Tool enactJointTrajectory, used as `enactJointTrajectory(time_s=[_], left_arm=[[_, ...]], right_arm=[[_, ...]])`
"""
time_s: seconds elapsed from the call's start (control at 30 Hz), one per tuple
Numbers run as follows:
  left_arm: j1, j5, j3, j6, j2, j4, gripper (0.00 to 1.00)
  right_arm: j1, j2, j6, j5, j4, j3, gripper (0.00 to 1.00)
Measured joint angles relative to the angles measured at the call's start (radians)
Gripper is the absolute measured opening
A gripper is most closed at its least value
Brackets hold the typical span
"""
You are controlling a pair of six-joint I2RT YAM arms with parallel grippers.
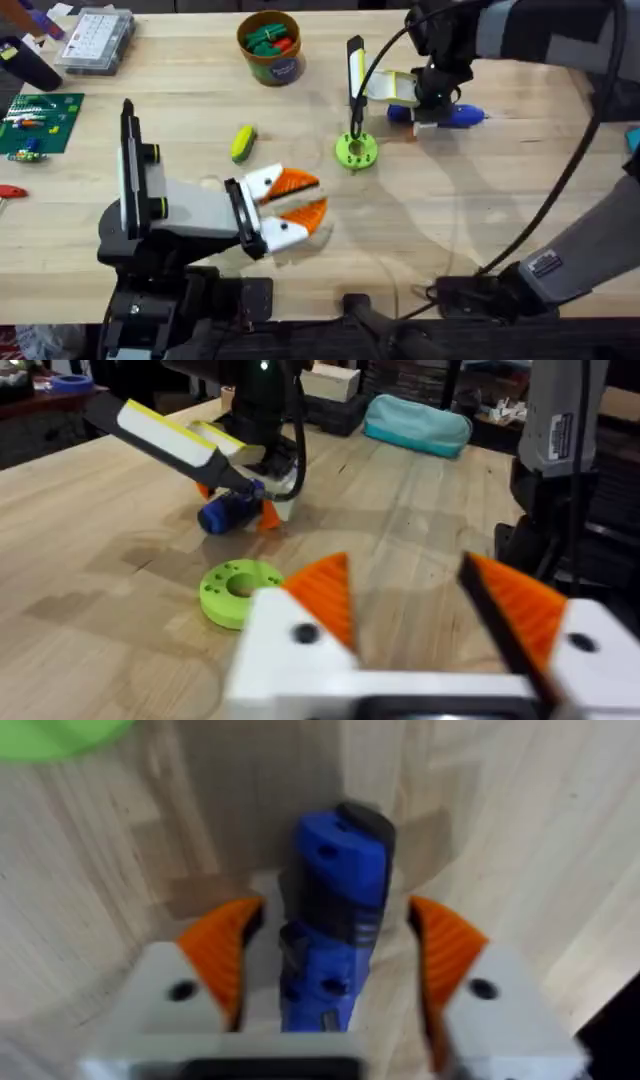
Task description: Pick up the gripper from the table and insert it into the empty holder that is missing its gripper. Then pick up a screw, insert it into the mounting hole, and use the screwdriver to tighten it. Finally, clean up the table by picking up the vegetable and placing it into the bucket.
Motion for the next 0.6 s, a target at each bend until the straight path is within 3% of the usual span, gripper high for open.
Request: enactJointTrajectory(time_s=[0.1,0.13,0.17,0.33,0.6], left_arm=[[0.0,0.0,0.0,0.0,0.0,0.0,0.805],[0.0,0.0,0.0,-0.003,0.0,0.0,0.92],[0.0,0.0,0.0,-0.004,0.0,0.0,0.968],[0.0,0.0,0.0,-0.003,0.0,0.0,0.986],[0.0,0.0,0.0,-0.003,0.0,0.0,0.986]], right_arm=[[0.012,-0.013,0.008,0.017,0.008,0.007,0.9],[0.018,-0.024,0.011,0.019,-0.004,0.006,0.968],[0.026,-0.038,0.02,0.02,-0.012,0.005,0.988],[0.067,-0.16,0.111,0.023,-0.012,0.003,0.996],[0.098,-0.343,0.385,0.023,-0.02,0.004,0.997]])
